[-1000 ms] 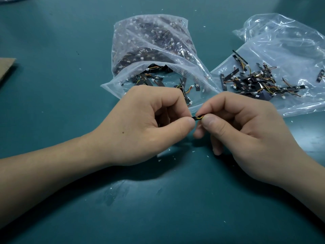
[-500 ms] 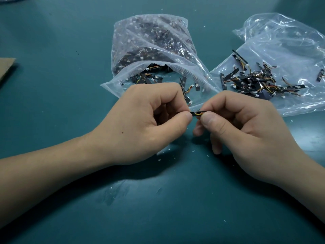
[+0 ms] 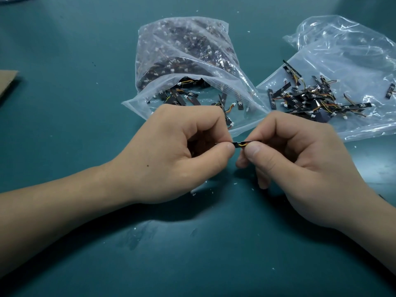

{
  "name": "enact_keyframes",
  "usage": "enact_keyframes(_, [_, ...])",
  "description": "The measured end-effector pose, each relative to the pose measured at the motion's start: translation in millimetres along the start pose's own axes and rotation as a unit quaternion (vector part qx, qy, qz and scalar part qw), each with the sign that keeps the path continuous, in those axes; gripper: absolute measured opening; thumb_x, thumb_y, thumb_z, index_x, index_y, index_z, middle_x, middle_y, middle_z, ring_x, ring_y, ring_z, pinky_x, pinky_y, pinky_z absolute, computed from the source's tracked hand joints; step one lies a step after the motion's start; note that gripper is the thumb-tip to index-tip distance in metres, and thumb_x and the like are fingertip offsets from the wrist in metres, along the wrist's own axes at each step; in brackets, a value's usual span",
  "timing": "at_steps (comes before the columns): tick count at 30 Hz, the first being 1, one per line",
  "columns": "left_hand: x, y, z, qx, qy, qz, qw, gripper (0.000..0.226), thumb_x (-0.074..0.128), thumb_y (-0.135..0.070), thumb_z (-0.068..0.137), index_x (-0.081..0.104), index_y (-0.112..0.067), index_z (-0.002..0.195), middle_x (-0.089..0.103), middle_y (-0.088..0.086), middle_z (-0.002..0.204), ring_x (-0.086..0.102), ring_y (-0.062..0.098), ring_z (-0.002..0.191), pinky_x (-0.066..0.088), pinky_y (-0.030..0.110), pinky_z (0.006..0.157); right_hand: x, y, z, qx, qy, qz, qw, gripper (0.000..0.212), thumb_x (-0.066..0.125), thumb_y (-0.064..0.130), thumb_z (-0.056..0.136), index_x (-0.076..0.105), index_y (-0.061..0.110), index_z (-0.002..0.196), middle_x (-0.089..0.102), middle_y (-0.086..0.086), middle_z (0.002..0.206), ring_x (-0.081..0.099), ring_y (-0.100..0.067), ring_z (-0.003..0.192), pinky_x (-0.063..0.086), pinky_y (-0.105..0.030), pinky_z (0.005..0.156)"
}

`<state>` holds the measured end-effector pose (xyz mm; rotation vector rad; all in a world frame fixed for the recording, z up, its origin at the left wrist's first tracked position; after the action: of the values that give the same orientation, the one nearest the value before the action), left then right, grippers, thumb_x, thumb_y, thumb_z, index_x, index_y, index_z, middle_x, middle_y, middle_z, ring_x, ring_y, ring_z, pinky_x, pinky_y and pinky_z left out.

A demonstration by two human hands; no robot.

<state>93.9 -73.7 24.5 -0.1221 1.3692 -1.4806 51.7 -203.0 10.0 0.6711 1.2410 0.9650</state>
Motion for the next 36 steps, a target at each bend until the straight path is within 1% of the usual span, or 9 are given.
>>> enact_keyframes(4, [0.4,-6.3,-1.1,0.026,0.007,0.011,1.000,0.015,0.069,-0.012,0.089,0.064,-0.012,0.075,0.056,-0.004,0.058,0.050,0.015,0.051,0.039,0.022,0.050,0.3,1.1,-1.4,-0.001,0.010,0.018,1.000,0.012,0.064,0.028,0.092,0.066,0.019,0.086,0.075,0.003,0.076,0.062,-0.017,0.050,0.051,-0.031,0.050])
enact_keyframes(8, [2.0,-12.4,-1.1,0.055,0.013,0.049,0.997,0.016,0.069,-0.014,0.090,0.063,-0.012,0.075,0.056,-0.003,0.060,0.052,0.018,0.055,0.041,0.025,0.053,1.6,1.1,-0.7,-0.003,0.020,0.010,1.000,0.016,0.061,0.032,0.089,0.067,0.020,0.082,0.068,-0.003,0.064,0.058,-0.021,0.049,0.047,-0.042,0.048])
enact_keyframes(11, [1.4,-20.3,-2.6,0.080,0.016,0.035,0.996,0.016,0.065,-0.020,0.091,0.059,-0.024,0.076,0.054,-0.003,0.060,0.050,0.017,0.054,0.040,0.025,0.052,5.0,4.2,-0.4,-0.015,0.040,0.004,0.999,0.015,0.059,0.033,0.091,0.066,0.022,0.084,0.066,0.006,0.063,0.058,-0.022,0.051,0.046,-0.042,0.048])
enact_keyframes(13, [1.9,-22.0,-3.7,0.089,0.019,0.047,0.995,0.017,0.066,-0.016,0.089,0.059,-0.020,0.074,0.054,-0.003,0.060,0.050,0.016,0.056,0.039,0.024,0.054,5.5,5.3,-1.5,-0.020,0.046,0.005,0.999,0.016,0.060,0.034,0.091,0.067,0.022,0.084,0.066,0.002,0.064,0.058,-0.022,0.051,0.046,-0.042,0.049])
enact_keyframes(20, [1.1,-20.0,-3.1,0.084,0.014,0.070,0.994,0.016,0.068,-0.009,0.087,0.060,-0.011,0.073,0.053,-0.005,0.061,0.049,0.013,0.058,0.039,0.021,0.056,4.8,7.4,-1.8,-0.031,0.045,0.003,0.998,0.016,0.060,0.032,0.093,0.067,0.021,0.084,0.068,-0.001,0.068,0.060,-0.020,0.052,0.048,-0.041,0.050])
enact_keyframes(24, [-0.4,-16.6,-2.8,0.071,0.007,0.057,0.996,0.015,0.067,-0.008,0.087,0.060,-0.010,0.074,0.055,-0.004,0.061,0.051,0.016,0.056,0.040,0.022,0.054,4.9,8.3,-1.4,-0.032,0.036,0.002,0.999,0.014,0.060,0.031,0.092,0.066,0.021,0.084,0.070,0.008,0.069,0.059,-0.016,0.052,0.048,-0.036,0.049])
enact_keyframes(29, [1.8,-16.7,-2.5,0.073,0.017,0.061,0.995,0.014,0.067,-0.010,0.088,0.061,-0.010,0.075,0.055,-0.004,0.062,0.052,0.016,0.057,0.039,0.018,0.056,4.4,6.1,-2.4,-0.027,0.033,-0.004,0.999,0.017,0.060,0.034,0.091,0.065,0.022,0.081,0.067,-0.001,0.064,0.057,-0.022,0.050,0.045,-0.043,0.048])
enact_keyframes(33, [-2.8,-16.9,-2.0,0.075,-0.006,0.043,0.996,0.013,0.065,-0.007,0.089,0.061,-0.009,0.076,0.055,-0.006,0.064,0.051,0.009,0.060,0.038,0.012,0.061,7.4,4.8,-1.3,-0.014,0.059,0.077,0.995,0.022,0.051,0.031,0.096,0.065,0.015,0.087,0.071,-0.003,0.073,0.057,-0.018,0.052,0.046,-0.024,0.053])
enact_keyframes(36, [-4.0,-16.5,-2.1,0.072,-0.006,0.035,0.997,0.013,0.064,-0.004,0.088,0.062,-0.009,0.076,0.057,-0.005,0.067,0.054,0.010,0.064,0.039,0.012,0.066,7.2,5.3,-0.7,-0.021,0.075,0.057,0.995,0.028,0.048,0.031,0.095,0.061,0.016,0.074,0.065,-0.001,0.066,0.053,-0.017,0.051,0.042,-0.022,0.053])
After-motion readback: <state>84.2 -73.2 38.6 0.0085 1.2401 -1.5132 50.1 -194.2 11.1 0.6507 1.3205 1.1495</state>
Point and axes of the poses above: each hand's wrist, its own z-axis towards the middle knuckle, its own x-axis out of the palm, y = z × x, the point moved 10 cm from there along z, towards the middle knuckle
